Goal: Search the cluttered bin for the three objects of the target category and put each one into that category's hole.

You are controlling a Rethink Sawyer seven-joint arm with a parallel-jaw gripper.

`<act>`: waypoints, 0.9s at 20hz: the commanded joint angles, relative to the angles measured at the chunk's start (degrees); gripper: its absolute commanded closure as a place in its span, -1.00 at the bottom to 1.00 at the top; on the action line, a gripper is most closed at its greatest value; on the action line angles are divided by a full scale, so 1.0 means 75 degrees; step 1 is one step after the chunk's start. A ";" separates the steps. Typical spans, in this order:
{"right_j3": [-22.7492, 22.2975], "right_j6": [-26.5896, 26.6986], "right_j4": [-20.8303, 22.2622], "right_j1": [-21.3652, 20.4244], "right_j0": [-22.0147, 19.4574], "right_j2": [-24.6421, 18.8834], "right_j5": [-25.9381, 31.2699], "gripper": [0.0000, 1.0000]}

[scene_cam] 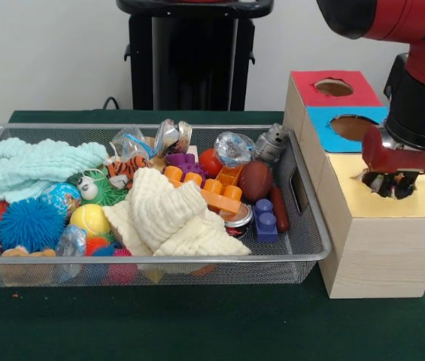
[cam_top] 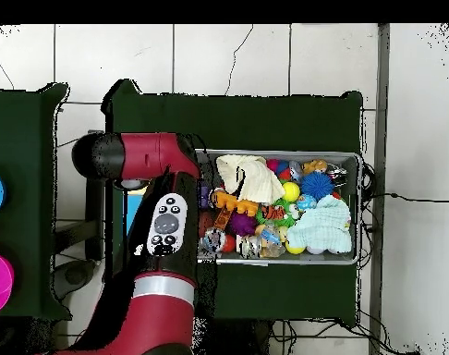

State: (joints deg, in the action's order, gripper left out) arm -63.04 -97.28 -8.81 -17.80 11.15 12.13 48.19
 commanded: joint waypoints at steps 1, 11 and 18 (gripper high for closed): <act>0.0441 -0.1250 0.0106 -0.0144 -0.0018 -0.0090 0.1036 1.00; 0.0463 -0.1135 0.0200 -0.0259 -0.0013 -0.0020 0.1336 1.00; 0.0016 -0.1065 0.0153 -0.0402 -0.0078 -0.0119 0.1238 1.00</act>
State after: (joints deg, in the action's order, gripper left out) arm -60.50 -97.28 -8.31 -18.28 11.29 13.11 51.96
